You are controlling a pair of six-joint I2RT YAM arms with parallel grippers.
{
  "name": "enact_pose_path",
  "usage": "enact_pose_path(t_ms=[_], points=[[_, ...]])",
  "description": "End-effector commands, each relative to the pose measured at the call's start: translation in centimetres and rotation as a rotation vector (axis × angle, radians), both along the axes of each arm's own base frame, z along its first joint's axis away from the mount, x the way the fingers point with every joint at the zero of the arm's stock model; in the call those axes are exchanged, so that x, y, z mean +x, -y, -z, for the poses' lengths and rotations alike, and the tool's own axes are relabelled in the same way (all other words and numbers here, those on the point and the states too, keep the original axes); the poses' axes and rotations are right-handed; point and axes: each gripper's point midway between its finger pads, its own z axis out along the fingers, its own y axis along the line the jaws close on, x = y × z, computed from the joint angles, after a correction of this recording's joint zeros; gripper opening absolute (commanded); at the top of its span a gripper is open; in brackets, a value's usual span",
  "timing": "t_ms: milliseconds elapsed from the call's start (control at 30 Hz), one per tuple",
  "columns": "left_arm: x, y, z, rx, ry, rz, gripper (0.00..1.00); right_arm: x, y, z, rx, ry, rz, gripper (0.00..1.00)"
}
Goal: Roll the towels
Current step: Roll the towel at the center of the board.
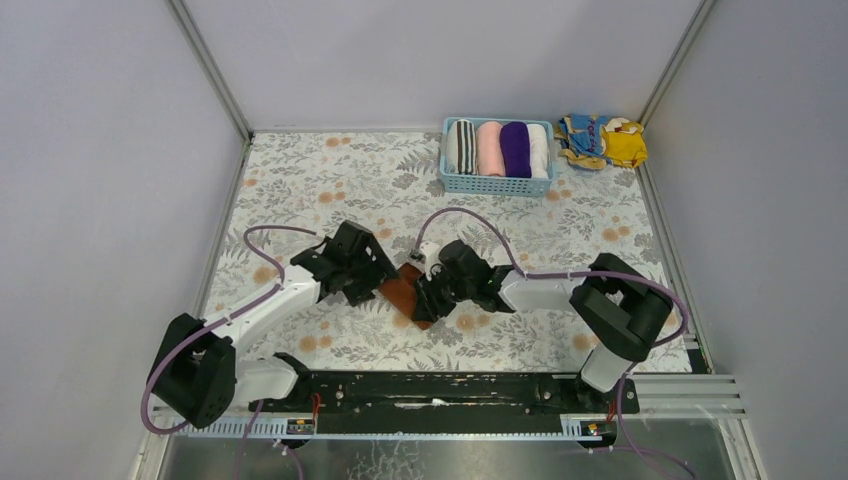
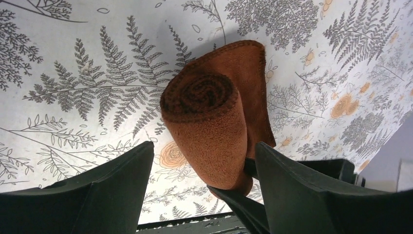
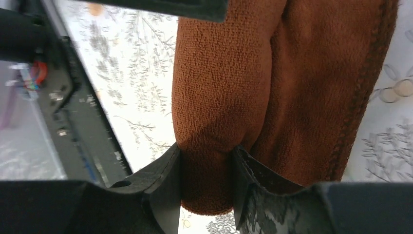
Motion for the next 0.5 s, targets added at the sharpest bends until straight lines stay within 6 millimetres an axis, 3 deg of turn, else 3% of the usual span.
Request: enact_pose_path(t_ms=[0, 267, 467], points=[[-0.8, -0.5, 0.3, 0.010, -0.028, 0.001, 0.76, -5.5, 0.7, 1.4, 0.129, -0.417, -0.074, 0.29], [-0.9, 0.3, 2.3, 0.006, -0.071, 0.025, 0.73, -4.3, 1.6, 2.5, 0.242, -0.671, 0.051, 0.30], [-0.7, 0.4, 5.1, 0.045, -0.112, 0.029, 0.61, -3.5, 2.1, 3.4, 0.261, -0.726, 0.123, 0.31]])
